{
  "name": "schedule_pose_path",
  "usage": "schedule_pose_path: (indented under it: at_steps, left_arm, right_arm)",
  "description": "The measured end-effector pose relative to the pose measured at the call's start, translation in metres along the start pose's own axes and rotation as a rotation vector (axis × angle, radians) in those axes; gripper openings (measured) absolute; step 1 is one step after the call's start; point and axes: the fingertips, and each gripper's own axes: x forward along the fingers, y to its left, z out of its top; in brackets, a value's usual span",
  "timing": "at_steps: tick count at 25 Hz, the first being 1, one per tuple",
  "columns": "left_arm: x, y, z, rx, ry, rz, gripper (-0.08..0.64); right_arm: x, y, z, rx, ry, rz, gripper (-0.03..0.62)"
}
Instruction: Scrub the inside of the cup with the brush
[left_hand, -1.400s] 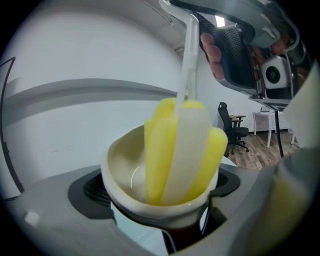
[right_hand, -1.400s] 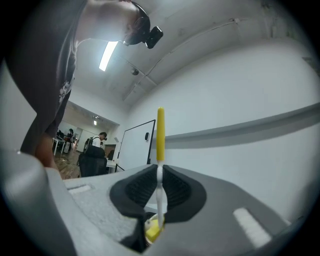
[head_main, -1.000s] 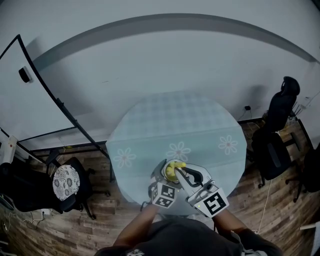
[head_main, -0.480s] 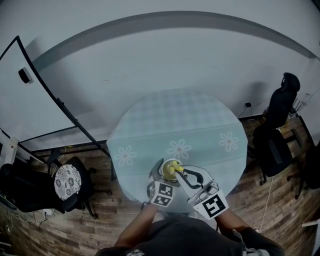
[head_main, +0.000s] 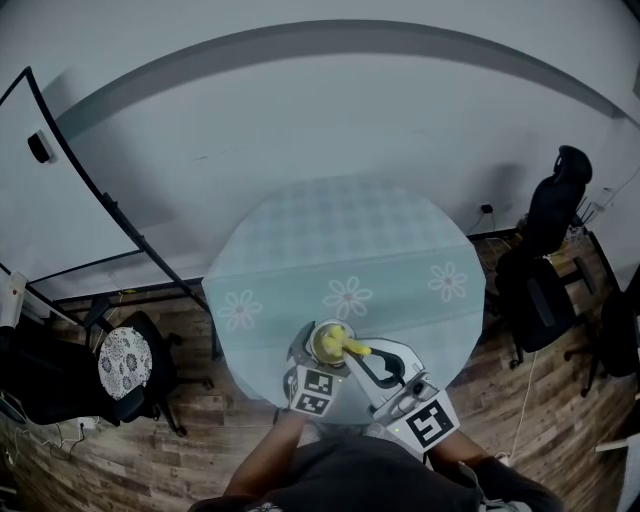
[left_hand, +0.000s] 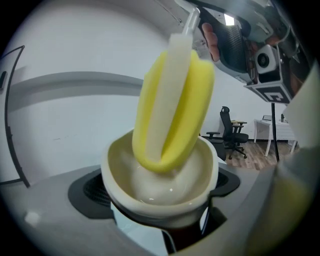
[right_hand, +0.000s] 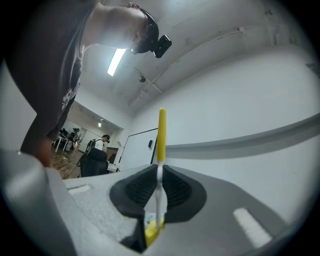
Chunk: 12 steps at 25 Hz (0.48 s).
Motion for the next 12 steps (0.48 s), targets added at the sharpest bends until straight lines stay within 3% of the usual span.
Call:
schedule_pose_path:
  at_steps: [5,12]
  left_arm:
    - [0.007,-0.001,-0.022,-0.070,0.039,0.010,0.563]
    - [0.014,0.003,-0.058,-0.175,0.094,0.031,0.563]
  right_arm:
    - [-0.012,-0.011,0.006,-0.019,0.000,-0.022,0.035]
    - [-0.029,-0.061,-0.025,-0.022,0.041,-0.203,0.035]
